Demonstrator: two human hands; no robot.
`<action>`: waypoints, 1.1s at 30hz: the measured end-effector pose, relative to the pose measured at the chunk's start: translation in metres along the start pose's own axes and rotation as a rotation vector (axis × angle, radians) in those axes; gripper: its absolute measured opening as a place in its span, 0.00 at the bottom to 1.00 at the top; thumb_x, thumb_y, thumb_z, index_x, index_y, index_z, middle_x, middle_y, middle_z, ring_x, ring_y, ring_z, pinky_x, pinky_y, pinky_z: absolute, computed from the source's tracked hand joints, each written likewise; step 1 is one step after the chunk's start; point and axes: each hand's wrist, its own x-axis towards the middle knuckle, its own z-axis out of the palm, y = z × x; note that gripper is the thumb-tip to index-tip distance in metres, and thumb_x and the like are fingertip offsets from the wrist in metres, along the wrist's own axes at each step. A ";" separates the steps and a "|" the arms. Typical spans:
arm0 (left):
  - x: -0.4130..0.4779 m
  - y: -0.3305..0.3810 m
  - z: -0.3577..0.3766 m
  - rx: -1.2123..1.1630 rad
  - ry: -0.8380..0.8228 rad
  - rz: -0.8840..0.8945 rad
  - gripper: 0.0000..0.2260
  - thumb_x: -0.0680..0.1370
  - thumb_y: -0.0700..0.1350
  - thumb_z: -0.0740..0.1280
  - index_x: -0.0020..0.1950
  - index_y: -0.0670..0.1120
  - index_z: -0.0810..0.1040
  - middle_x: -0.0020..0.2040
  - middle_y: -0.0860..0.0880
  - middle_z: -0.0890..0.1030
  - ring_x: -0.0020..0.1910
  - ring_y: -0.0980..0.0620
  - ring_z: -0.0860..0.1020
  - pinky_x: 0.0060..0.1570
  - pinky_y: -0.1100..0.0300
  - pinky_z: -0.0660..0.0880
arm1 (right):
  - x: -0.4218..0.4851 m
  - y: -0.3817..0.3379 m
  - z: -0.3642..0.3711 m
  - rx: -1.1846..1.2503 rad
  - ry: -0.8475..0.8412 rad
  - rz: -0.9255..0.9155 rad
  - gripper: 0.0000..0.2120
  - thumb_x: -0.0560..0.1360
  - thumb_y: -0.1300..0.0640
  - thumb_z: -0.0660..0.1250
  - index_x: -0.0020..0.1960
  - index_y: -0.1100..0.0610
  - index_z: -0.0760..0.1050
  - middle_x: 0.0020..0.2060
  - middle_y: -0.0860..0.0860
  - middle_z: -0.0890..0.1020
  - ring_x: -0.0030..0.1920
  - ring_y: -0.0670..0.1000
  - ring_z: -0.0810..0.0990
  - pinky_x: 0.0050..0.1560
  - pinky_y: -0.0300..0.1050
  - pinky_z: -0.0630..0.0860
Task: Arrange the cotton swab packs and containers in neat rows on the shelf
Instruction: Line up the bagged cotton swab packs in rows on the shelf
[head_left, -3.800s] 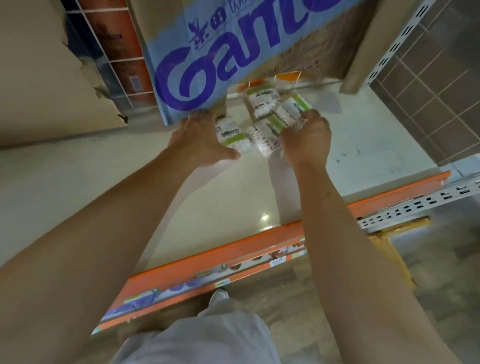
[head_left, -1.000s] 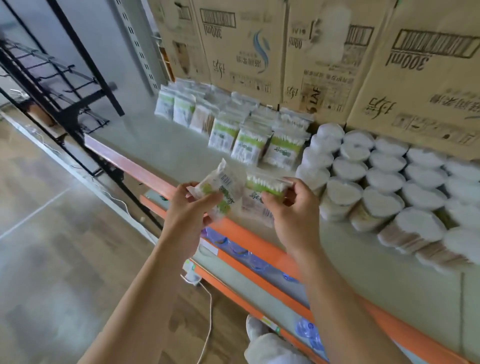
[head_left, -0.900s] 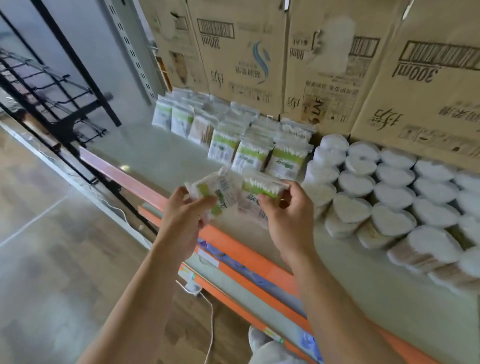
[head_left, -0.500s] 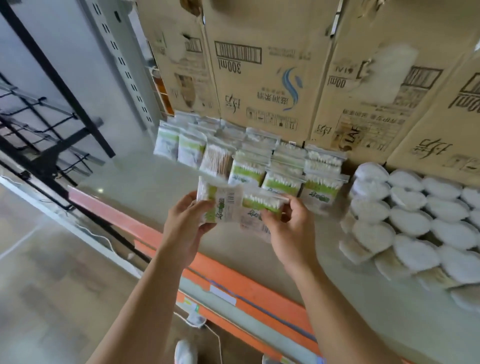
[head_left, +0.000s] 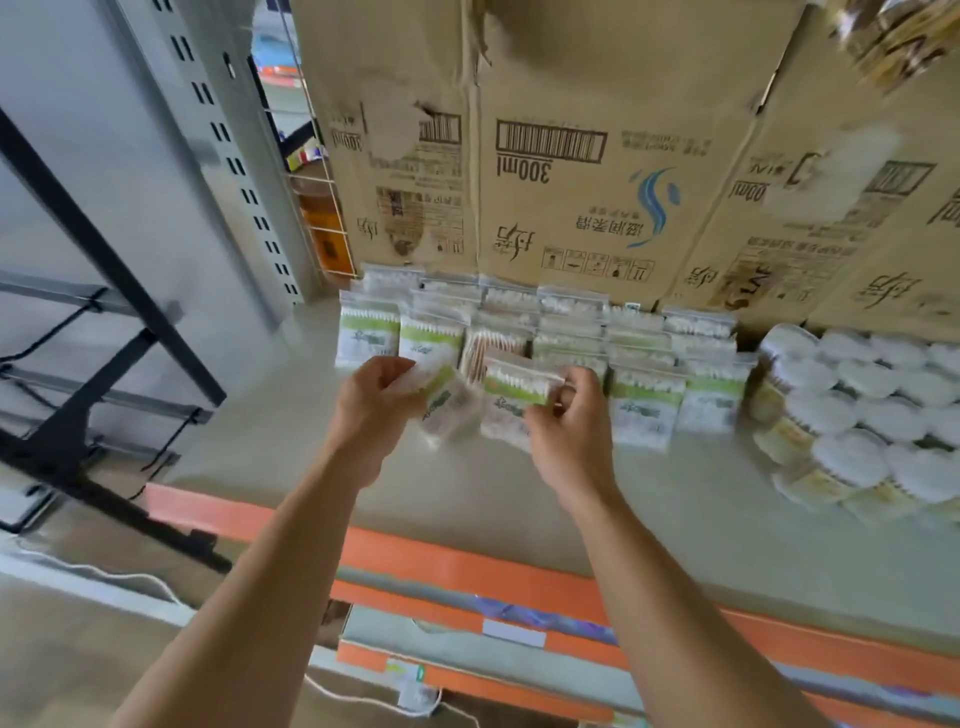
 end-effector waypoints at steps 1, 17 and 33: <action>0.007 0.002 -0.001 0.061 0.007 0.031 0.14 0.67 0.38 0.70 0.50 0.50 0.77 0.47 0.48 0.78 0.34 0.52 0.73 0.28 0.65 0.68 | 0.003 -0.004 0.003 -0.035 -0.007 -0.013 0.19 0.74 0.65 0.63 0.63 0.53 0.66 0.41 0.49 0.75 0.34 0.49 0.73 0.30 0.44 0.70; 0.052 -0.007 -0.007 0.461 0.095 0.483 0.22 0.74 0.38 0.68 0.68 0.46 0.71 0.62 0.45 0.76 0.51 0.50 0.77 0.54 0.53 0.76 | 0.022 -0.001 0.036 -0.444 0.133 -0.201 0.24 0.76 0.70 0.61 0.71 0.58 0.66 0.60 0.56 0.75 0.56 0.53 0.75 0.52 0.39 0.70; 0.029 -0.021 -0.002 0.516 0.091 0.394 0.32 0.75 0.44 0.69 0.76 0.44 0.58 0.69 0.40 0.69 0.68 0.42 0.66 0.65 0.47 0.66 | -0.002 0.004 0.034 -0.529 0.185 -0.184 0.26 0.76 0.61 0.67 0.72 0.57 0.65 0.58 0.54 0.74 0.55 0.52 0.76 0.54 0.44 0.75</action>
